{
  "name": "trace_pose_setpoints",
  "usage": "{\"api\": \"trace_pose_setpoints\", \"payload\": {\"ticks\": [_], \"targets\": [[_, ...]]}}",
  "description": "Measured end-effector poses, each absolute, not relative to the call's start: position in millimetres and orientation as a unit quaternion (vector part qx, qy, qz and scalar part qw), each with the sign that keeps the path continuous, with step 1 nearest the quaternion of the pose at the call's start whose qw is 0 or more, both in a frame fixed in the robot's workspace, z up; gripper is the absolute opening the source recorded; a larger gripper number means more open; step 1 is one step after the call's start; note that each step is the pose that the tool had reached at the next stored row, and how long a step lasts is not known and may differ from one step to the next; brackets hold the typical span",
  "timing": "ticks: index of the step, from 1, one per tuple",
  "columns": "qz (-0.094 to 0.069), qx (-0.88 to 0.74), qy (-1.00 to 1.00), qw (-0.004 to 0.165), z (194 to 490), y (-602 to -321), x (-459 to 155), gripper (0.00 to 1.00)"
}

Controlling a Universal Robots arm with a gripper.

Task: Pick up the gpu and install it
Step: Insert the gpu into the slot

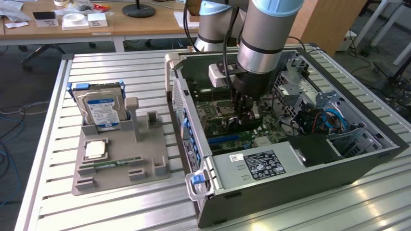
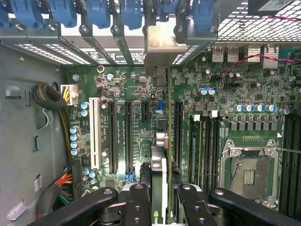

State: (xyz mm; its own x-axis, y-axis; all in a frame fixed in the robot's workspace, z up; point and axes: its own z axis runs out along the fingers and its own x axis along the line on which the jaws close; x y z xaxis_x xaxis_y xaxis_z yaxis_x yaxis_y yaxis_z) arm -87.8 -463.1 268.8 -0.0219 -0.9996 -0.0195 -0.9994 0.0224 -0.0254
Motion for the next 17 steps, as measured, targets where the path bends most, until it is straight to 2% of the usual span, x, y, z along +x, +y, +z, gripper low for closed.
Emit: {"api": "trace_pose_setpoints", "payload": {"ticks": [17], "targets": [[-0.002,-0.699,0.715,0.016,262.1,-462.8,-91.4,0.27]]}}
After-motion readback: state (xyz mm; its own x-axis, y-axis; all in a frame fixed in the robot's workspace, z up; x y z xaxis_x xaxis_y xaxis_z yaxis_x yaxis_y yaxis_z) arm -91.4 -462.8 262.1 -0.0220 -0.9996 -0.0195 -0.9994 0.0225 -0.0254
